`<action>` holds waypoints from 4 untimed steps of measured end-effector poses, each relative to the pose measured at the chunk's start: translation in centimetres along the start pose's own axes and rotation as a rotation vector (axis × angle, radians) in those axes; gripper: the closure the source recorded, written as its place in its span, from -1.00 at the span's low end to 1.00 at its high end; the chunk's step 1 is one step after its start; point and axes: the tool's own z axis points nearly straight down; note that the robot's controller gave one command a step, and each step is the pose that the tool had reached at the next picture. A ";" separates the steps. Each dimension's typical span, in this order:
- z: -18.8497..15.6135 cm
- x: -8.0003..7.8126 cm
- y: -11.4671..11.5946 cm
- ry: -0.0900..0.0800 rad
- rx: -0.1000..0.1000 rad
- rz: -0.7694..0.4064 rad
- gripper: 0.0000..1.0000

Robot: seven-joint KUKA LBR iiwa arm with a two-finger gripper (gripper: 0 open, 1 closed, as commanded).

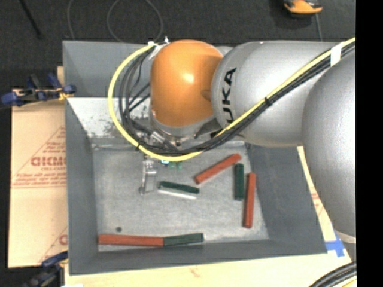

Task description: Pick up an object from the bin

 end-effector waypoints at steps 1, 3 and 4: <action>0.6 2.0 -2.4 -0.005 0.001 -0.017 -1.00; 14.2 -3.5 -14.5 -0.004 0.003 0.073 -1.00; 13.9 -3.6 -14.0 -0.008 -0.001 0.071 1.00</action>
Offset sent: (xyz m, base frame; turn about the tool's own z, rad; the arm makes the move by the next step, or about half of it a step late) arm -0.0199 -0.0223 -0.0064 -0.0173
